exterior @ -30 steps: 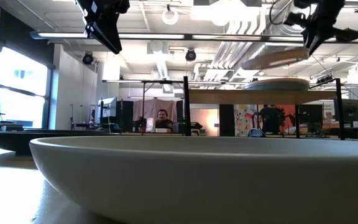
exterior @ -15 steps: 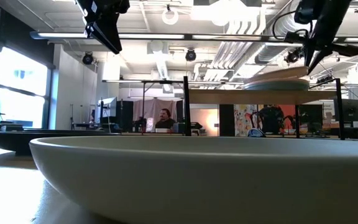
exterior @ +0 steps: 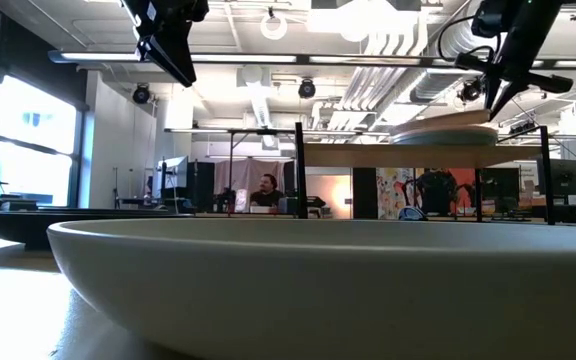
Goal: Place and stack plates onto a shelf
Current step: Stack the white plate on top of the pink plate on the shelf
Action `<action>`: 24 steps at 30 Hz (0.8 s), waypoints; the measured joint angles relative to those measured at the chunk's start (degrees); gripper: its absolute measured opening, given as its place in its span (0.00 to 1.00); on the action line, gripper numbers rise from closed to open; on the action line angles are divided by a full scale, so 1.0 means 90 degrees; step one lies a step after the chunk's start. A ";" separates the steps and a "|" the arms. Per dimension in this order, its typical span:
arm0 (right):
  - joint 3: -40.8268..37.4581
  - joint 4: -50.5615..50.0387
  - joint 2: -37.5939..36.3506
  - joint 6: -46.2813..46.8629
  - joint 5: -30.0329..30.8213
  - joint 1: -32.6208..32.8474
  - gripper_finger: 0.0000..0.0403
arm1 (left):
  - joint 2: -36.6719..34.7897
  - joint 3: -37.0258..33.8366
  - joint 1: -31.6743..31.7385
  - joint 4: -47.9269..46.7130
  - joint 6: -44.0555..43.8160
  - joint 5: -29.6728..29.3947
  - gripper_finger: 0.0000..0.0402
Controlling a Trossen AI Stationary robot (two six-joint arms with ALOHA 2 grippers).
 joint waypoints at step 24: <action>0.0095 -0.0119 -0.0007 -0.0452 -0.0164 0.0003 0.23 | 0.0000 0.0001 -0.0001 0.0005 -0.0007 -0.0153 0.26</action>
